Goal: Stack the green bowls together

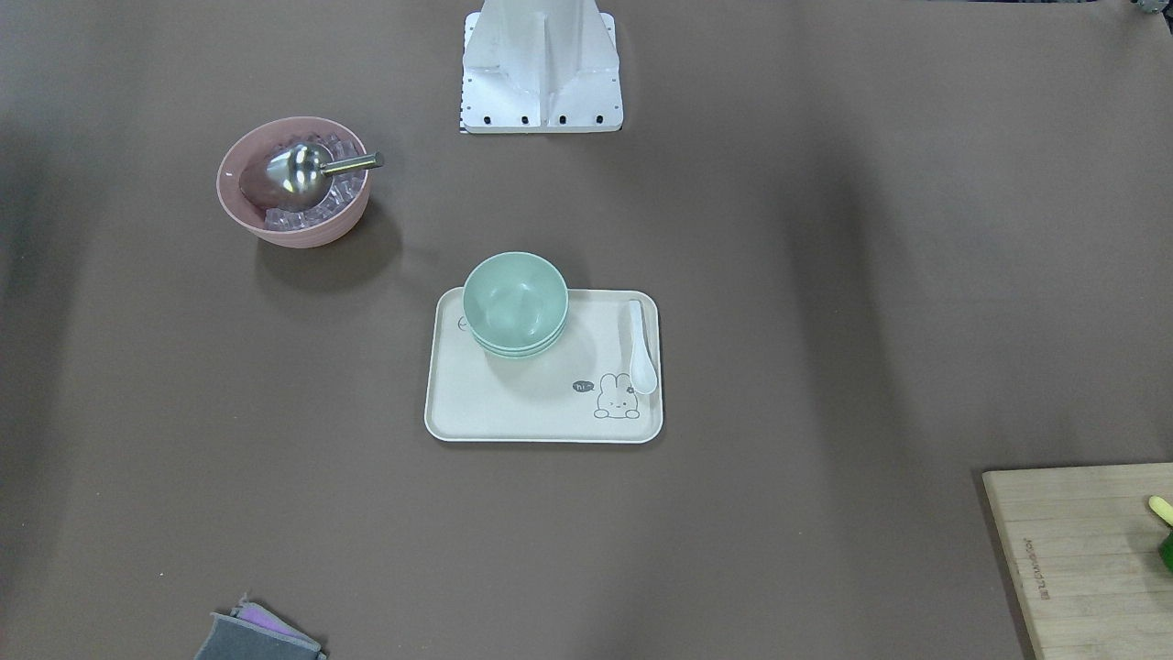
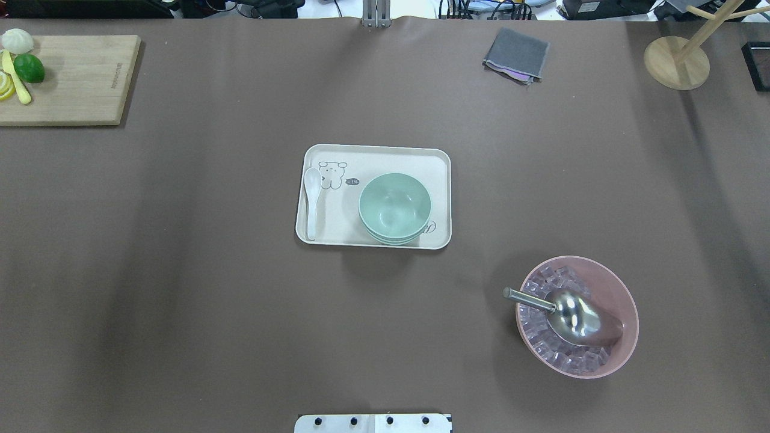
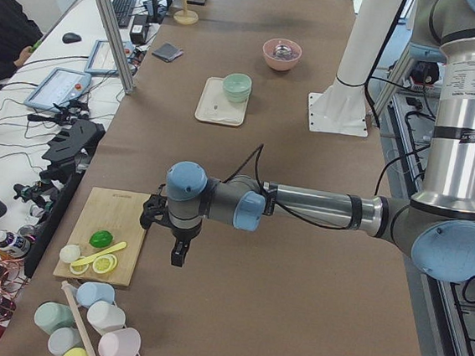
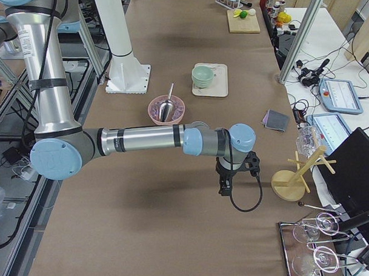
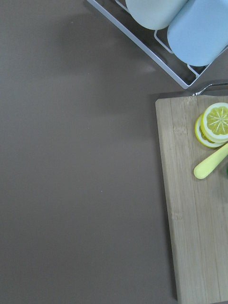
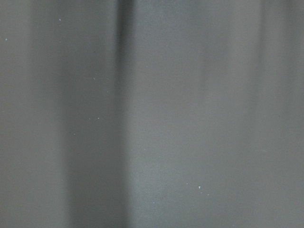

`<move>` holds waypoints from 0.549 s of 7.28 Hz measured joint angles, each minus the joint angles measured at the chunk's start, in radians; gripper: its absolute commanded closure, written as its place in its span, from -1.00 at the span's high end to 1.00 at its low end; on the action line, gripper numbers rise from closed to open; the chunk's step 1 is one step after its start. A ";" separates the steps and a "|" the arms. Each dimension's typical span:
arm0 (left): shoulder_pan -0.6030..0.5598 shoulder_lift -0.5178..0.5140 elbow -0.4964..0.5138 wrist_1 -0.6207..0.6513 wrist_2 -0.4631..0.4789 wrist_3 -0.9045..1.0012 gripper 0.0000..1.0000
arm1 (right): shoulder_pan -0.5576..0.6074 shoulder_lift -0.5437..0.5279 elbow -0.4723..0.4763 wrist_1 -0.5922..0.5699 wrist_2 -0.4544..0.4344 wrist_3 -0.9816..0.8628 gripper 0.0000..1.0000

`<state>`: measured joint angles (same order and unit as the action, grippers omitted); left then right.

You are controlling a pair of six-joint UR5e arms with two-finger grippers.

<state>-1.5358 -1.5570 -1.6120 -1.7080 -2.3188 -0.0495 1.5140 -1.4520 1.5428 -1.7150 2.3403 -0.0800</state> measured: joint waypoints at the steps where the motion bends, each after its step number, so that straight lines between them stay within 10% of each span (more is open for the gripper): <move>1: -0.001 0.004 0.001 0.000 0.000 0.000 0.96 | 0.000 0.001 0.000 0.000 -0.001 0.000 1.00; 4: -0.007 0.006 0.001 -0.001 -0.001 -0.002 0.96 | 0.000 0.001 -0.002 0.000 -0.001 0.000 1.00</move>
<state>-1.5424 -1.5512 -1.6106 -1.7088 -2.3194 -0.0513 1.5140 -1.4514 1.5410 -1.7150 2.3393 -0.0798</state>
